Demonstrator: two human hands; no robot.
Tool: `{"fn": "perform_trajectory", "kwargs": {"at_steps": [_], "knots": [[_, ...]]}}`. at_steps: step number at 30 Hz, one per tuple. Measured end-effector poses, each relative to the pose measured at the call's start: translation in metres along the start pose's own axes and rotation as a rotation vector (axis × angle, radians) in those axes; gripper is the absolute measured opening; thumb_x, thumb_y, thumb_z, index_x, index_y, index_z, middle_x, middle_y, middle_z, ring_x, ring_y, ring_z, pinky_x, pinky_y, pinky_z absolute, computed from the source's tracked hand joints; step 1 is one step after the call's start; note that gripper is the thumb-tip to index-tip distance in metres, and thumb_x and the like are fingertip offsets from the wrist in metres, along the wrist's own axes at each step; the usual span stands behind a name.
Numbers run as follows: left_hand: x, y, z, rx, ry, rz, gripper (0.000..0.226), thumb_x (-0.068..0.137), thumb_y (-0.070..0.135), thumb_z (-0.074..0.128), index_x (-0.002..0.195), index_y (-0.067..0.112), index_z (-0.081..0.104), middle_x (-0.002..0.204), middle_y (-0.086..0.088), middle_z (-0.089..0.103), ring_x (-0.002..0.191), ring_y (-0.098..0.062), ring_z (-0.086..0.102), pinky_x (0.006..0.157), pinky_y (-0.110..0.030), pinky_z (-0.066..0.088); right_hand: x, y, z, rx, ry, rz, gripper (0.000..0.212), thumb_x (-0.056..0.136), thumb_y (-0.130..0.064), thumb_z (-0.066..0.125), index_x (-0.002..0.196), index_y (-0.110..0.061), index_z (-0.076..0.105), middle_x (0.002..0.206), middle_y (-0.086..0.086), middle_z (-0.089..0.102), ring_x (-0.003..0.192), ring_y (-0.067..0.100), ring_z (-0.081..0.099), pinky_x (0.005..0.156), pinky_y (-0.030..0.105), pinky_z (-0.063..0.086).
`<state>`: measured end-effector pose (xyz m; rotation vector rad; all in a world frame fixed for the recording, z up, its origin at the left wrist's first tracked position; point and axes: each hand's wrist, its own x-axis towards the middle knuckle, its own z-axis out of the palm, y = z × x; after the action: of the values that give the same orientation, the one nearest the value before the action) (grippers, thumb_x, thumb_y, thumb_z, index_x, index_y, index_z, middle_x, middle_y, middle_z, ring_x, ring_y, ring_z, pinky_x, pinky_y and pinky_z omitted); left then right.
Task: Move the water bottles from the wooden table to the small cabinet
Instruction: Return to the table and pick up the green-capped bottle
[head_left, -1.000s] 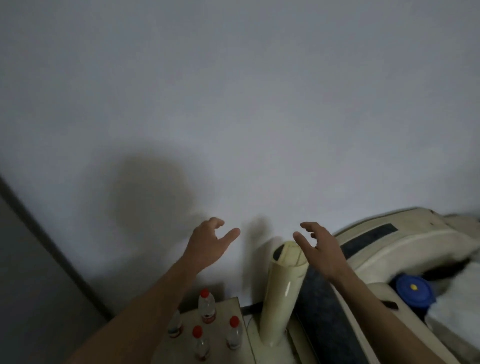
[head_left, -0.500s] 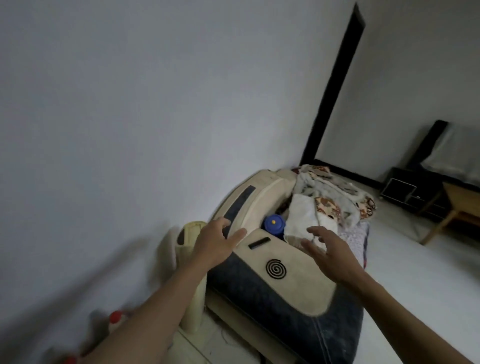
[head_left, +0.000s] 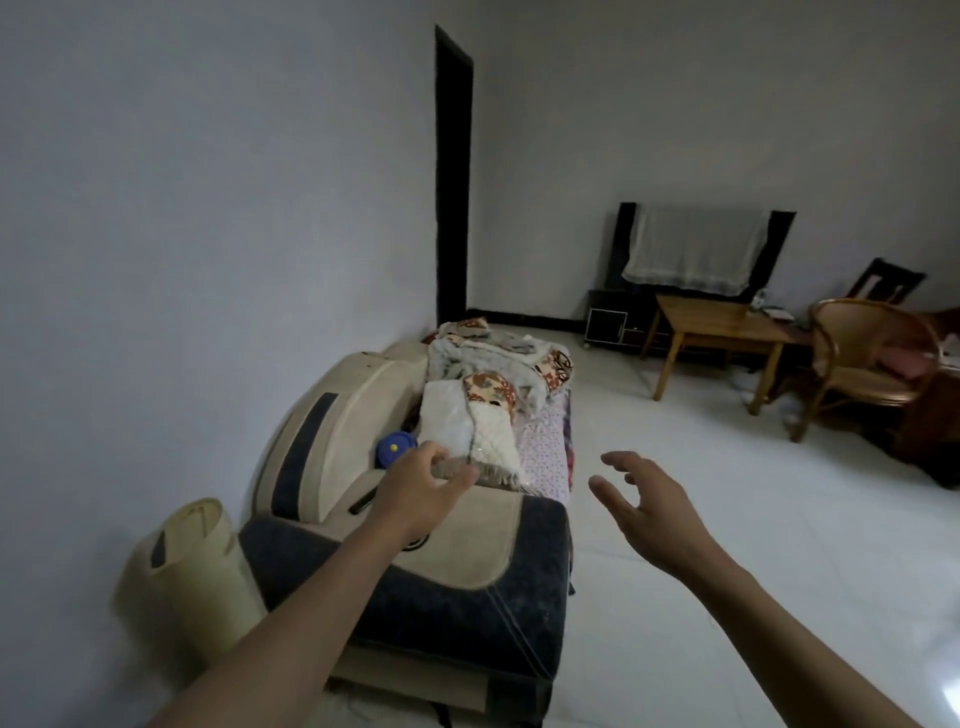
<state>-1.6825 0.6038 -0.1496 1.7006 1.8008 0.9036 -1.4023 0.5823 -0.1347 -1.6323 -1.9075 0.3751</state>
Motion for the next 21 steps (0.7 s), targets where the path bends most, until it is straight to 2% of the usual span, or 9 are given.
{"fn": "perform_trajectory", "kwargs": {"at_steps": [4, 6, 10, 16, 21], "knots": [[-0.009, 0.053, 0.061, 0.023, -0.069, 0.053, 0.051, 0.085, 0.061, 0.062, 0.118, 0.022, 0.057, 0.119, 0.006, 0.058, 0.108, -0.012, 0.055, 0.092, -0.034, 0.049, -0.023, 0.060, -0.051, 0.043, 0.046, 0.087, 0.048, 0.094, -0.048, 0.051, 0.134, -0.021, 0.051, 0.138, 0.002, 0.055, 0.122, 0.018, 0.053, 0.099, 0.034, 0.046], [-0.014, 0.073, 0.088, 0.009, -0.085, 0.076, 0.051, 0.084, 0.060, 0.063, 0.119, 0.023, 0.057, 0.116, 0.009, 0.058, 0.107, -0.009, 0.054, 0.090, -0.030, 0.047, -0.032, 0.088, -0.068, 0.101, 0.088, 0.136, 0.047, 0.094, -0.048, 0.052, 0.133, -0.021, 0.053, 0.136, 0.001, 0.056, 0.120, 0.018, 0.055, 0.094, 0.031, 0.045], [-0.020, 0.101, 0.132, 0.006, -0.136, 0.112, 0.053, 0.084, 0.059, 0.064, 0.123, 0.023, 0.058, 0.123, 0.009, 0.058, 0.112, -0.010, 0.055, 0.093, -0.030, 0.045, -0.045, 0.130, -0.084, 0.241, 0.123, 0.232, 0.045, 0.093, -0.047, 0.056, 0.131, -0.023, 0.053, 0.134, -0.002, 0.057, 0.119, 0.017, 0.055, 0.088, 0.028, 0.043], [0.015, 0.137, 0.167, 0.014, -0.205, 0.165, 0.060, 0.085, 0.060, 0.062, 0.129, 0.020, 0.056, 0.131, 0.002, 0.058, 0.117, -0.015, 0.055, 0.100, -0.036, 0.047, -0.037, 0.171, -0.108, 0.145, 0.151, 0.282, 0.049, 0.093, -0.052, 0.052, 0.134, -0.024, 0.051, 0.136, -0.005, 0.054, 0.113, 0.011, 0.054, 0.094, 0.030, 0.043], [0.071, 0.161, 0.193, -0.026, -0.239, 0.258, 0.060, 0.085, 0.059, 0.062, 0.129, 0.019, 0.056, 0.131, 0.001, 0.059, 0.115, -0.015, 0.055, 0.098, -0.033, 0.046, -0.020, 0.193, -0.131, 0.067, 0.190, 0.334, 0.053, 0.089, -0.058, 0.052, 0.133, -0.028, 0.051, 0.135, -0.007, 0.054, 0.122, 0.013, 0.052, 0.097, 0.033, 0.045]]}}
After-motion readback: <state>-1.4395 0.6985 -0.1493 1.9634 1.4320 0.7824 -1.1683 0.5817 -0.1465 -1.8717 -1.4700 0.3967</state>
